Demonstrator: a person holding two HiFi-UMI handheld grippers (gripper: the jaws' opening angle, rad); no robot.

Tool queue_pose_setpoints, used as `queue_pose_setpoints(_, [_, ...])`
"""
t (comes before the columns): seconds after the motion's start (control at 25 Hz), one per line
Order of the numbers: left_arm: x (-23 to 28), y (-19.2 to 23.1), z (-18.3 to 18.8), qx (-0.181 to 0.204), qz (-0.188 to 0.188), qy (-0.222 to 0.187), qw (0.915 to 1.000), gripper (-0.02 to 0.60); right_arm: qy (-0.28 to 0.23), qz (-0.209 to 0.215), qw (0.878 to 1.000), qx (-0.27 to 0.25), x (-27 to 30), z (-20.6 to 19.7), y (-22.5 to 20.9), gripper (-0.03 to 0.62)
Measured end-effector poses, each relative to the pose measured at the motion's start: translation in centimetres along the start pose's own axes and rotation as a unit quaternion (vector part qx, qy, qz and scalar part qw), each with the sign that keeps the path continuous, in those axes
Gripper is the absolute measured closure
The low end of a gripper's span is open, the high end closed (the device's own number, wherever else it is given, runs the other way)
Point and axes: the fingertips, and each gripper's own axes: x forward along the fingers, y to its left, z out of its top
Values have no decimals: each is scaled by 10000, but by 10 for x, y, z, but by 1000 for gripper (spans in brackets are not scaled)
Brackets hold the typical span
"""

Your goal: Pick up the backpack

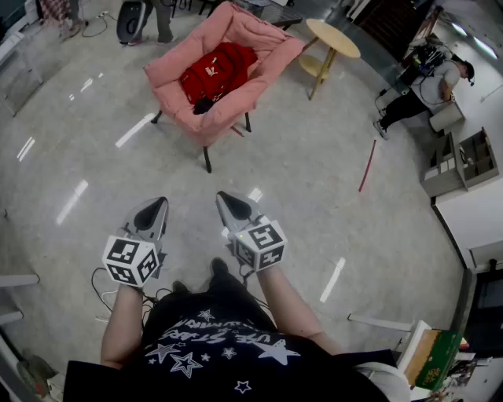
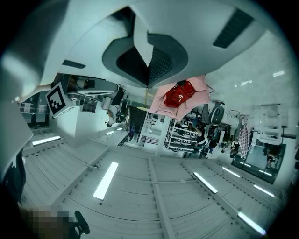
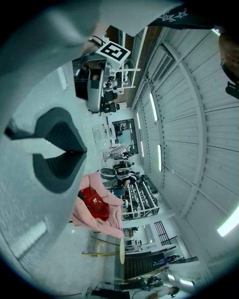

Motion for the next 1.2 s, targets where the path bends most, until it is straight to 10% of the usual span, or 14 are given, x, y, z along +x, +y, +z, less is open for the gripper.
queue_pose_setpoints(0.6, [-83,38,-15,-69,-50,-103,9999,574,-44,-103,9999,-109,16,-5,80,594])
queue_pose_setpoints(1.2, [-88,76,-13,-189,121,-114,9997,574,134,-419,9984,365,43,-23,52,594])
